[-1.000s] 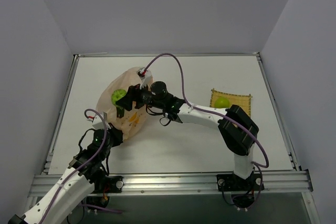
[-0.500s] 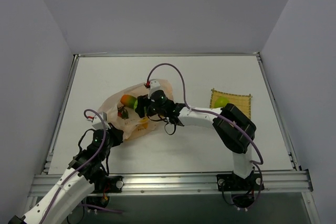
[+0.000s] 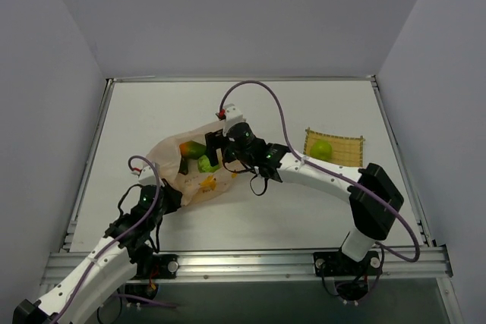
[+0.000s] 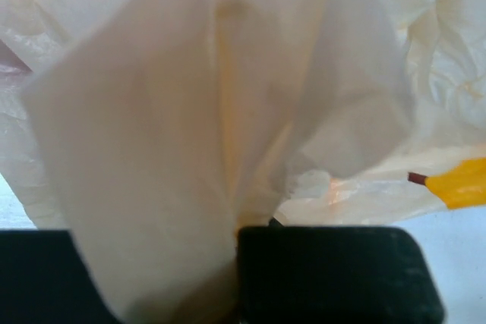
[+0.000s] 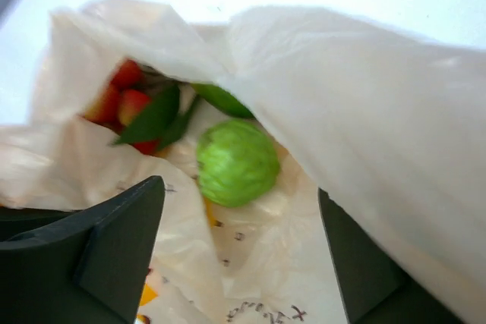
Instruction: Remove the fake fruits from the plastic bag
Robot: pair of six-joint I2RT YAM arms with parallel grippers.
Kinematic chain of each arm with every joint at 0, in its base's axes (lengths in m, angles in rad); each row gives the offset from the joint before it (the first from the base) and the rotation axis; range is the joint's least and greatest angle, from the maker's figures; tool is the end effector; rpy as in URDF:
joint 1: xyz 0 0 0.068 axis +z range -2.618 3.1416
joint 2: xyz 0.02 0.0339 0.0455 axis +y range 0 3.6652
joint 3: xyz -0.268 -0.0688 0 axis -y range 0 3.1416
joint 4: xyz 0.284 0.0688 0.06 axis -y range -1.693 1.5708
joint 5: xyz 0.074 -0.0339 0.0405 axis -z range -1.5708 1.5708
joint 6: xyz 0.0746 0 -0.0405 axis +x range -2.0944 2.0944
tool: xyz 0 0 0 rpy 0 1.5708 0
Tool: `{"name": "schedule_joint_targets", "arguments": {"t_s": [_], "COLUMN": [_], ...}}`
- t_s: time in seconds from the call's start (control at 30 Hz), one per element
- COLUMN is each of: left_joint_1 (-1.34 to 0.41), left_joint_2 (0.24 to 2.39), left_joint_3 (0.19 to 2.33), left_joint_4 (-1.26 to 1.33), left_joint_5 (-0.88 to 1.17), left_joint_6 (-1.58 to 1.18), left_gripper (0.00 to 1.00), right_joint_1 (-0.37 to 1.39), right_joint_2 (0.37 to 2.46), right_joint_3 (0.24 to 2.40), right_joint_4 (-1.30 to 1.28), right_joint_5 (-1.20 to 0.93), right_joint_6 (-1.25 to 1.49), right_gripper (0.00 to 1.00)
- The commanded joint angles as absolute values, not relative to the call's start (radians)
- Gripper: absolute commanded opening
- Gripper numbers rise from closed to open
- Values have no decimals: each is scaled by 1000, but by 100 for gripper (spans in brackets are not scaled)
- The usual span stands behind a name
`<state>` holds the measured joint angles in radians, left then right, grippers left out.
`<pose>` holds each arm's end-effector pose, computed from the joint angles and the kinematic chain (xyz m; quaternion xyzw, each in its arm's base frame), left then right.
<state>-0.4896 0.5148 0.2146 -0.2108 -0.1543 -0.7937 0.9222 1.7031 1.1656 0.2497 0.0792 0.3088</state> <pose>0.1860 -0.0861 0.1465 -0.1688 0.8445 -0.2483 0.4435 0.2900 0.3728 0.2432 -0.2191 0.7704 0.3193 0.5065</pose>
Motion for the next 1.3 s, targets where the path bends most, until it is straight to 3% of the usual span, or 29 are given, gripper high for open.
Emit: {"name": "schedule_joint_targets", "arguments": {"t_s": [0.0, 0.07, 0.1, 0.2, 0.33, 0.43, 0.47, 0.53, 0.7, 0.87, 0.97, 1.27], "left_joint_1": [-494, -494, -494, -494, -494, -494, -494, -495, -495, -502, -511, -522], "left_joint_2": [512, 514, 515, 520, 512, 505, 508, 526, 610, 698, 712, 730], "left_joint_3": [229, 230, 230, 233, 233, 227, 226, 219, 198, 193, 196, 225], "left_joint_4": [-181, -178, -176, -172, -187, -178, -170, -140, -63, 9, 37, 34], "left_joint_5": [-163, -163, -163, -167, -166, -160, -155, -132, -94, -75, -83, -117], "left_joint_6": [-801, -801, -799, -795, -793, -795, -796, -805, -840, -854, -851, -812], "left_gripper": [2, 2, 2, 2, 2, 2, 2, 2, 2, 2, 2, 2], "right_joint_1": [936, 954, 962, 1006, 1022, 979, 957, 910, 931, 882, 884, 880], "right_joint_2": [1617, 1626, 1640, 1713, 1723, 1698, 1698, 1703, 1744, 1750, 1743, 1881], "right_joint_3": [1203, 1207, 1209, 1235, 1261, 1227, 1215, 1194, 1178, 1109, 1075, 1206], "right_joint_4": [178, 187, 204, 230, 229, 226, 224, 227, 285, 434, 479, 351], "right_joint_5": [83, 60, 55, 66, 165, 203, 180, 61, -148, -213, -221, -133], "right_joint_6": [308, 343, 354, 351, 325, 316, 327, 327, 170, 181, 167, 101], "right_gripper": [74, 58, 39, 18, 15, 35, 55, 65, 66, 65, 72, 77]}}
